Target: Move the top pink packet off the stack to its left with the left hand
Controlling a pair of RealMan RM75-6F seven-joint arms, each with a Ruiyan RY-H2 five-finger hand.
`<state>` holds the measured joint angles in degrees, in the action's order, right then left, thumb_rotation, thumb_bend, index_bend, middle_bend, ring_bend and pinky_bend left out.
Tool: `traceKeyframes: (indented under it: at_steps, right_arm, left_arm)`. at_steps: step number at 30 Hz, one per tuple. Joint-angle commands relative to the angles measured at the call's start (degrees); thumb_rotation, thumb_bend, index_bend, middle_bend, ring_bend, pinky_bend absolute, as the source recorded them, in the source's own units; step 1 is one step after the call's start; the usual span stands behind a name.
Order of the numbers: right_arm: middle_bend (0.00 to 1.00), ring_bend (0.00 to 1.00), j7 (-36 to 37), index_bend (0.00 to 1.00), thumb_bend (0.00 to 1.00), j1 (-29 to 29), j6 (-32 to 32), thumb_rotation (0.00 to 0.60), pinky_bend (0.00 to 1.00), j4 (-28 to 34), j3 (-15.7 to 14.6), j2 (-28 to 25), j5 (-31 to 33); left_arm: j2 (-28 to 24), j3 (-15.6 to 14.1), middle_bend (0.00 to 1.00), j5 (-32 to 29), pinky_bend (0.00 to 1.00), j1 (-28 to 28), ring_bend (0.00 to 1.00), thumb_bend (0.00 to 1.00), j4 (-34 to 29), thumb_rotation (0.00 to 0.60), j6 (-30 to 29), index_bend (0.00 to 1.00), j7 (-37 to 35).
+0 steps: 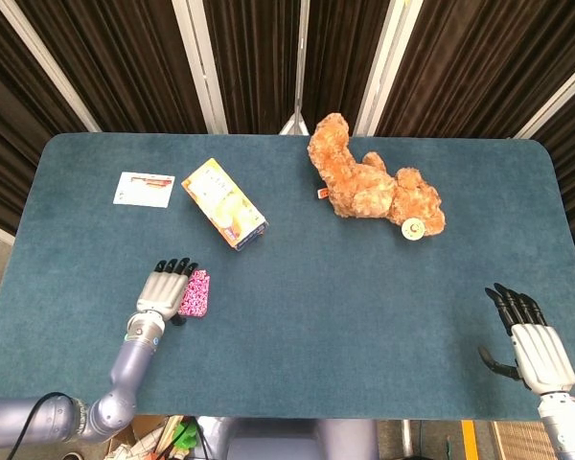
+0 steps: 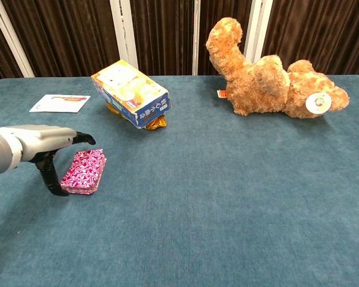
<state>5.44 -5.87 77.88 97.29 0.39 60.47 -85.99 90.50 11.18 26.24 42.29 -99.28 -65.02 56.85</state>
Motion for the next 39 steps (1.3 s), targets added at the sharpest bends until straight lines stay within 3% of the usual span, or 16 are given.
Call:
traceKeyframes:
  at_steps: [1, 13, 18, 21, 28, 39]
  right_arm:
    - [0.00, 0.00, 0.1, 0.00, 0.36, 0.0, 0.0, 0.600, 0.05, 0.0, 0.0, 0.0, 0.0]
    - [0.00, 0.00, 0.2, 0.00, 0.36, 0.0, 0.0, 0.600, 0.05, 0.2, 0.0, -0.1, 0.1]
    - [0.00, 0.00, 0.4, 0.00, 0.36, 0.1, 0.0, 0.600, 0.05, 0.2, 0.0, -0.1, 0.1]
    - [0.00, 0.00, 0.5, 0.00, 0.36, 0.1, 0.0, 0.600, 0.05, 0.2, -0.1, -0.2, 0.1]
    - [0.00, 0.00, 0.4, 0.00, 0.36, 0.1, 0.1, 0.600, 0.05, 0.2, -0.1, -0.2, 0.0]
    - [0.00, 0.00, 0.2, 0.00, 0.36, 0.2, 0.3, 0.600, 0.05, 0.2, -0.1, -0.1, 0.0]
  left_arm:
    - [0.8, -0.6, 0.00, -0.9, 0.00, 0.8, 0.00, 0.28, 0.8, 0.600, -0.4, 0.08, 0.3]
    - [2.3, -1.3, 0.00, -1.8, 0.00, 2.7, 0.00, 0.31, 2.3, 0.600, -0.9, 0.12, -1.1]
    - [2.9, -1.5, 0.00, -1.8, 0.00, 3.4, 0.00, 0.44, 2.5, 0.600, -1.1, 0.34, -1.5]
    - [3.1, -1.8, 0.00, -1.7, 0.00, 3.6, 0.00, 0.46, 2.6, 0.600, -1.5, 0.42, -1.7]
    - [1.6, -1.8, 0.00, 1.3, 0.00, 3.1, 0.00, 0.46, 0.1, 0.600, -2.6, 0.47, -4.7]
    - [-5.3, -3.1, 0.00, 6.1, 0.00, 1.1, 0.00, 0.48, -5.9, 0.600, -4.3, 0.50, -8.4]
